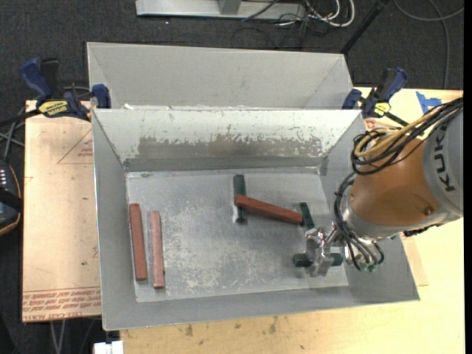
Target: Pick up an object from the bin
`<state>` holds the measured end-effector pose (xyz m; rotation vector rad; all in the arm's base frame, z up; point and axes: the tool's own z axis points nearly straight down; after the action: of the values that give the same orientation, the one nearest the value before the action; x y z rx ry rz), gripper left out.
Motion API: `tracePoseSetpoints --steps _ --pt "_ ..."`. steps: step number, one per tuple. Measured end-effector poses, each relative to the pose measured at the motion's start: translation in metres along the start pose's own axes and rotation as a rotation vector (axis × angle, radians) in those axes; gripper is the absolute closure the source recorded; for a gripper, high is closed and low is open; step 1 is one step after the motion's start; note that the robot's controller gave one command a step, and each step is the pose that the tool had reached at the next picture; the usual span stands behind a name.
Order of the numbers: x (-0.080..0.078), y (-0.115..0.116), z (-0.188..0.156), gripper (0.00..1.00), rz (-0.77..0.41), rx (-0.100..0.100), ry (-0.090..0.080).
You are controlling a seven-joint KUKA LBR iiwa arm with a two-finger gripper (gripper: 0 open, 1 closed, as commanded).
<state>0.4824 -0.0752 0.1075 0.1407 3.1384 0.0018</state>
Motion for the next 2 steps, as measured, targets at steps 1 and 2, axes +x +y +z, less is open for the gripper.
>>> tracePoseSetpoints --steps 1,2 --pt "0.000 0.000 -0.012 1.00 0.000 0.000 0.002" --pt "0.000 0.000 -0.025 1.00 0.000 0.000 0.002"
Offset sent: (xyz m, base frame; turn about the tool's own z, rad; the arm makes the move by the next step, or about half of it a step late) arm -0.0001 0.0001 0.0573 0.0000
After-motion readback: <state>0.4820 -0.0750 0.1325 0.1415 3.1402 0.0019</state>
